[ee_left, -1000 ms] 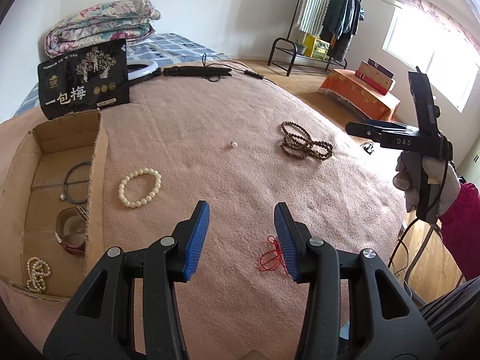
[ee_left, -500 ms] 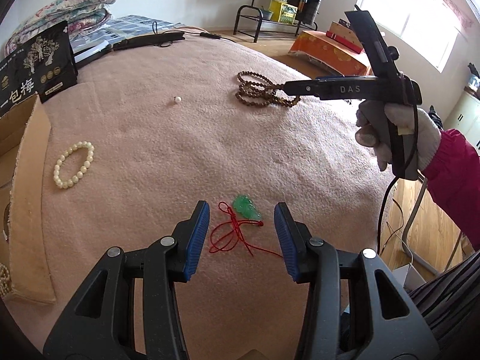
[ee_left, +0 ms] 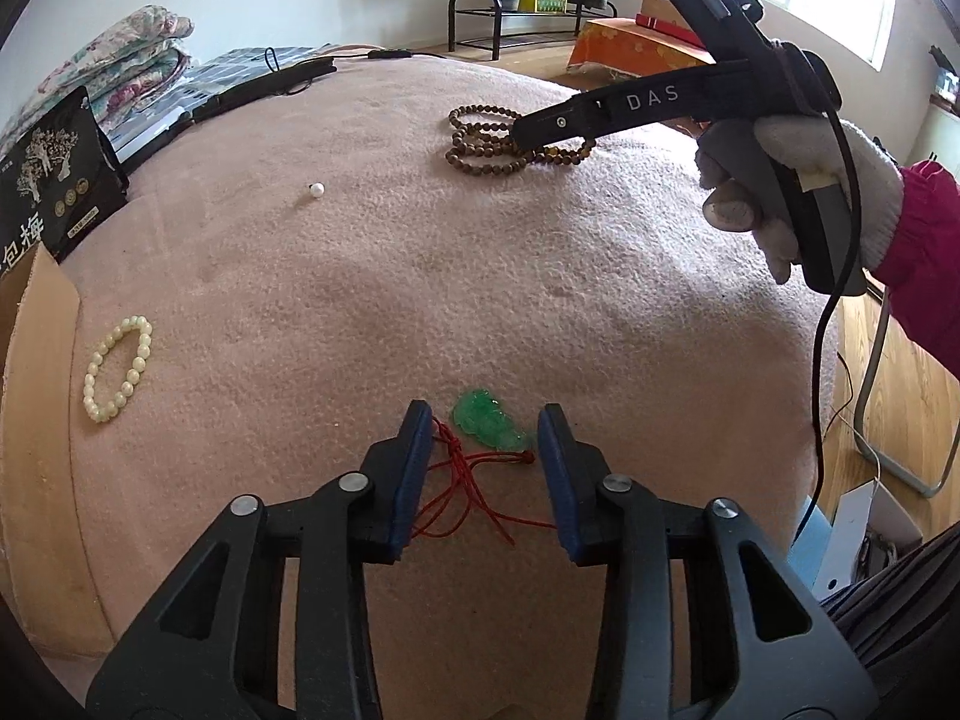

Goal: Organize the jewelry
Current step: 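Move the left tool to the jade pendant while the right tool approaches the wooden beads, then close the left tool on the jade pendant while the right tool grasps the wooden beads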

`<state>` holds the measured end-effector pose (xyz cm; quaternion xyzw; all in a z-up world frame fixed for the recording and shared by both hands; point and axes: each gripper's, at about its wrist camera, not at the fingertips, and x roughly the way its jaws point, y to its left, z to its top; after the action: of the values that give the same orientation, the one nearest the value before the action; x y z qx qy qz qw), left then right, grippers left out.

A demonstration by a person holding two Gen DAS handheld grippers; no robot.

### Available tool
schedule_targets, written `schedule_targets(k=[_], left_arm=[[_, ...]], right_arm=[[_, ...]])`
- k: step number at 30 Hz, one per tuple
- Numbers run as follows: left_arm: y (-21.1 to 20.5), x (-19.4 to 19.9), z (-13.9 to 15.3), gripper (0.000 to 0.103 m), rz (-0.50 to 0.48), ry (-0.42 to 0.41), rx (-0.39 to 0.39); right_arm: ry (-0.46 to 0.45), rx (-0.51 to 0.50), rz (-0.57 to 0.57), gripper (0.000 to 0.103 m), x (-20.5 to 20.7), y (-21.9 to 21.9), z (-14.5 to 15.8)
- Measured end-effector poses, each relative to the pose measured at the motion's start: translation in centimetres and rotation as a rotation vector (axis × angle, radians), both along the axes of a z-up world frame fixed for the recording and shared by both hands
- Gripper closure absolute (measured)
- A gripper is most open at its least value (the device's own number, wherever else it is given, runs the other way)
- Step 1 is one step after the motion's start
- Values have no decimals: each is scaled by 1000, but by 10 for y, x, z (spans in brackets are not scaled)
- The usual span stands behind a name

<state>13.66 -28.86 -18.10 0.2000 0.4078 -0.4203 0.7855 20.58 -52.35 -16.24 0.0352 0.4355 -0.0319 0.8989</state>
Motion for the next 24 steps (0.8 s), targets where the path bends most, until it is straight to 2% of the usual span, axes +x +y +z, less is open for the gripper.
schedule_targets(k=[5,8,14,15,16,18,23,24], left_arm=[[-2,-3,-4,70,-37,-40,10],[-3,-2,-7,76,-43,-40,9],[0,2,-7,77,-34,-19,-21],[1,3,-7,79,-29,-15,-25],[2,4,-6,90,-21,-14,-27],[5,8,-5,91,-4,4,-42],[7,11,-6,91,14,18,-47],[6,11,-6,91,12,15,-45]], right_arm=[[14,-12,20,0,8,6,-4],[20,-22,21,0,13,8,-7],[40,-30,26,3,20,14,-16],[46,-34,28,5,22,16,-18],[54,-38,26,8,24,17,-21],[72,-43,21,15,27,18,-26],[79,-56,14,23,29,18,-30],[79,-58,20,28,29,19,-30]])
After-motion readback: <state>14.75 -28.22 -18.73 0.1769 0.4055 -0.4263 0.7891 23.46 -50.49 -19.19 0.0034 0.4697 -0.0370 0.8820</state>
